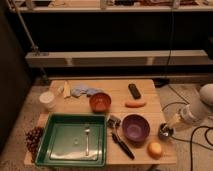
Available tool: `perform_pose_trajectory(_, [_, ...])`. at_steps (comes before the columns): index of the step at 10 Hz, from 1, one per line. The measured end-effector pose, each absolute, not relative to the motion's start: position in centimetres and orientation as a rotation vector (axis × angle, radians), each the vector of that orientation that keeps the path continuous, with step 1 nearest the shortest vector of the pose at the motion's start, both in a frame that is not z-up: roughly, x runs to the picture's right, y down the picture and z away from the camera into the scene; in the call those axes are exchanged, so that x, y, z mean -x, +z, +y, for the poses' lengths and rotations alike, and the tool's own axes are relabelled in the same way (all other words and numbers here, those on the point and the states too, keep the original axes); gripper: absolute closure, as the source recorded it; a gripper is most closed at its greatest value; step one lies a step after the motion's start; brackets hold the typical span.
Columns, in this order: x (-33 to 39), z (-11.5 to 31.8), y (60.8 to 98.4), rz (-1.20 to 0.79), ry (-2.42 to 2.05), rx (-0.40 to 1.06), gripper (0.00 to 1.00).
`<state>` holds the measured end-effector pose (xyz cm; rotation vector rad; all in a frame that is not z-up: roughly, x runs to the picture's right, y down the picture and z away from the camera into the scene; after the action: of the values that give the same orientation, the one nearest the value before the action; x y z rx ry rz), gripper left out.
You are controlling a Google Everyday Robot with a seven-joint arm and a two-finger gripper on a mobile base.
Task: Stack cups on top of each other
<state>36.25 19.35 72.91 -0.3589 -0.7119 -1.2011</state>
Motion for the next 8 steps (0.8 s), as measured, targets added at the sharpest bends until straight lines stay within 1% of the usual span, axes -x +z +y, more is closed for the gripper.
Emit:
perform_pose_trajectory(7, [-36.25,19.33,72.91,-0.712,-1.201,0.359,0.61])
perform_pose_trajectory(8, [-36.25,19.33,72.91,-0.712,-1.201,0.359,0.65])
